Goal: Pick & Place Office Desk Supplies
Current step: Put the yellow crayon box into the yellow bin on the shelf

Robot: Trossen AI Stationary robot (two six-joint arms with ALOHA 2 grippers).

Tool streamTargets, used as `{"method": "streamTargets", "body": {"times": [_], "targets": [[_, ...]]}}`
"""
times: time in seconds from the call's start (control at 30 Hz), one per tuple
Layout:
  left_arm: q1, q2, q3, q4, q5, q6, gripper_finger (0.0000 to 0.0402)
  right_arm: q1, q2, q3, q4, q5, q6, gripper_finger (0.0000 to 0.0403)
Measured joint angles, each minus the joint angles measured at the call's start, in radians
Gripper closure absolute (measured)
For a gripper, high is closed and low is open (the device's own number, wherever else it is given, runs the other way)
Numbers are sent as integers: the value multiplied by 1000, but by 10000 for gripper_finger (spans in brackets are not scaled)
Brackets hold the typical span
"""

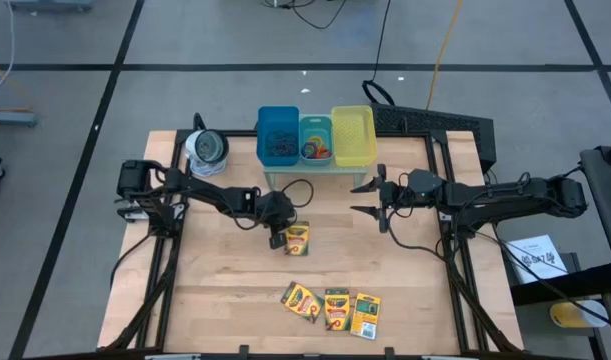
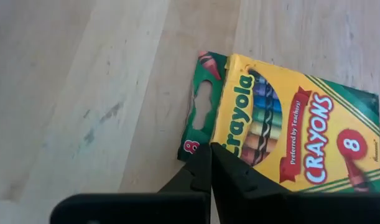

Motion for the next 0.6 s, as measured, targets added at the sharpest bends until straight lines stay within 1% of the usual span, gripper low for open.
{"method": "streamTargets", "body": {"times": [0.17,0.37,0.6], "targets": [[-1,-24,-3,37,-19,3,399,-3,0,0,-2,0,0,206],[-1,-68,-6,32,-53,3,400,-3,0,0,-3,0,0,206],[0,-80,-6,36,-70,3,401,-3,0,0,-2,0,0,206]]}}
